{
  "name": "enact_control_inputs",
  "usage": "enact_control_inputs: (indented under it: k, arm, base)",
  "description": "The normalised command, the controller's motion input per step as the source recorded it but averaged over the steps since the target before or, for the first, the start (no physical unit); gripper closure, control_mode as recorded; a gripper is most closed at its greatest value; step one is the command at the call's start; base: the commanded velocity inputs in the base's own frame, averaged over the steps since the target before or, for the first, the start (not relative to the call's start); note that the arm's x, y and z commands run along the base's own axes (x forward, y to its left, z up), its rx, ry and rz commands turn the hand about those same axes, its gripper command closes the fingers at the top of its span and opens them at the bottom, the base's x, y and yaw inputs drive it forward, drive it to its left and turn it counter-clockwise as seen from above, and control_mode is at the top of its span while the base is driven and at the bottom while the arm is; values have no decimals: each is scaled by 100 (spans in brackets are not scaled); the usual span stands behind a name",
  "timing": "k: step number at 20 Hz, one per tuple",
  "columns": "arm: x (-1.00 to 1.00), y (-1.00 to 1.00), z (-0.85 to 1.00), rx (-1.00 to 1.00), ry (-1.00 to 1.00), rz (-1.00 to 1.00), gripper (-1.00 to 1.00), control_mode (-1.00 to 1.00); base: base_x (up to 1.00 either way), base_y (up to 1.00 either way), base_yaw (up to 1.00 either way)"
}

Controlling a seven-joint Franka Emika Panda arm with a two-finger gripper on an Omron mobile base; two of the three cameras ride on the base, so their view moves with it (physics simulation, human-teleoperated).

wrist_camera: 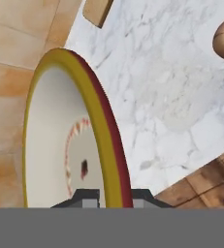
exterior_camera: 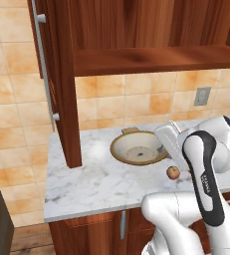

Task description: Pick both bowls and place them on the counter. Then place the chicken drumstick in one bowl and place the peach in the other bowl.

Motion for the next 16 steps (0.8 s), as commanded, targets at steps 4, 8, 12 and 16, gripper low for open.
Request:
enact_control_inputs:
  k: [4,8,12,16]
  arm:
    - [23,1,-80,-15,0,10,100,-100]
    - [36,3,-72,-16,4,9,100,-100]
    - [40,0,-62,-4,1,11,100,-100]
    - [40,0,-54,0,1,13,100,-100]
  base:
    - [0,0,0]
    - [0,0,0]
    - [0,0,0]
    - [0,0,0]
